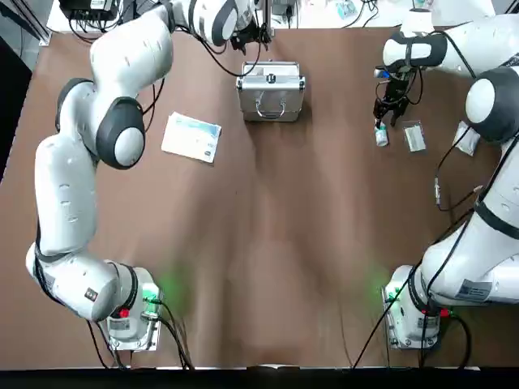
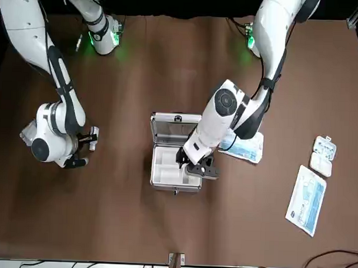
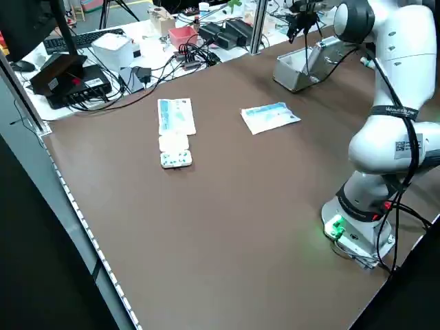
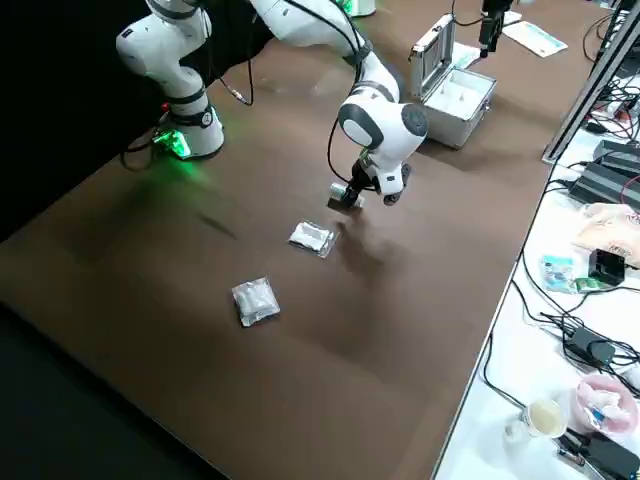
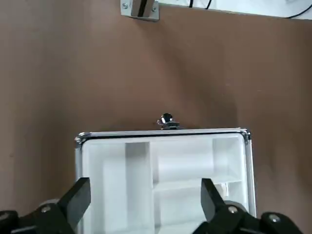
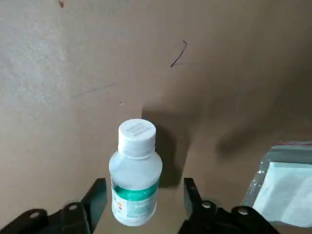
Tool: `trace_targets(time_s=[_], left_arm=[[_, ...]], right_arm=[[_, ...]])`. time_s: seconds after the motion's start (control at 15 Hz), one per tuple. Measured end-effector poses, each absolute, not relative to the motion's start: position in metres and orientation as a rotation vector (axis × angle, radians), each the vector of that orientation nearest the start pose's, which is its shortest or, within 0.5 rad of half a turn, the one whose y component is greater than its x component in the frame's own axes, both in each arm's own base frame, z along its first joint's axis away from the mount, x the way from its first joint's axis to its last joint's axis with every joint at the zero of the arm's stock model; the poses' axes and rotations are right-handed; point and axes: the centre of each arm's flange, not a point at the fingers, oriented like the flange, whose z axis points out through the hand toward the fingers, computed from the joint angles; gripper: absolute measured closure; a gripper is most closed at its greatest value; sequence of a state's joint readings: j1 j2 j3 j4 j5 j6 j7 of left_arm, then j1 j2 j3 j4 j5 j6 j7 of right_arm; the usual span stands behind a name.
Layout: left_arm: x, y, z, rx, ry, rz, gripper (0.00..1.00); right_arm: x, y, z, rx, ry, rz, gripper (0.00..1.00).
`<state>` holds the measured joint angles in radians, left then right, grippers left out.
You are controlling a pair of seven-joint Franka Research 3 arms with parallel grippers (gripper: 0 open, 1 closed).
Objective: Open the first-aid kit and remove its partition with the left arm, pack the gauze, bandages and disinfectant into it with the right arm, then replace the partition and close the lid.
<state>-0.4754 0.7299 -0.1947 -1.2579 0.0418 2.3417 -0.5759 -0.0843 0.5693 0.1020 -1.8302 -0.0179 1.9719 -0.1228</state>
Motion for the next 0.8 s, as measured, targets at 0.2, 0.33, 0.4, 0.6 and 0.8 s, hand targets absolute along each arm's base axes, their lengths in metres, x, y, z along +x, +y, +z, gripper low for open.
trace_targets(time_s=[0.2,0.33,0.4,0.6,0.8], left_arm=[[0.631,-0.455,0.363,-3.398,0.089,-0.422,0.0],[0.628,-0.459,0.36,-3.399,0.097,-0.414,0.0],[0.626,-0.461,0.357,-3.399,0.095,-0.407,0.0],[0.623,-0.466,0.343,-3.395,0.097,-0.374,0.0],[0.622,-0.468,0.331,-3.396,0.047,-0.343,0.0]], right_arm=[[0.592,0.008,0.19,-2.996,-0.222,0.663,0.32],[0.59,0.009,0.188,-2.993,-0.224,0.673,0.32],[0.59,0.01,0.186,-2.991,-0.225,0.677,0.32],[0.586,0.01,0.178,-2.984,-0.226,0.7,0.32],[0.584,0.011,0.169,-2.976,-0.225,0.721,0.33]])
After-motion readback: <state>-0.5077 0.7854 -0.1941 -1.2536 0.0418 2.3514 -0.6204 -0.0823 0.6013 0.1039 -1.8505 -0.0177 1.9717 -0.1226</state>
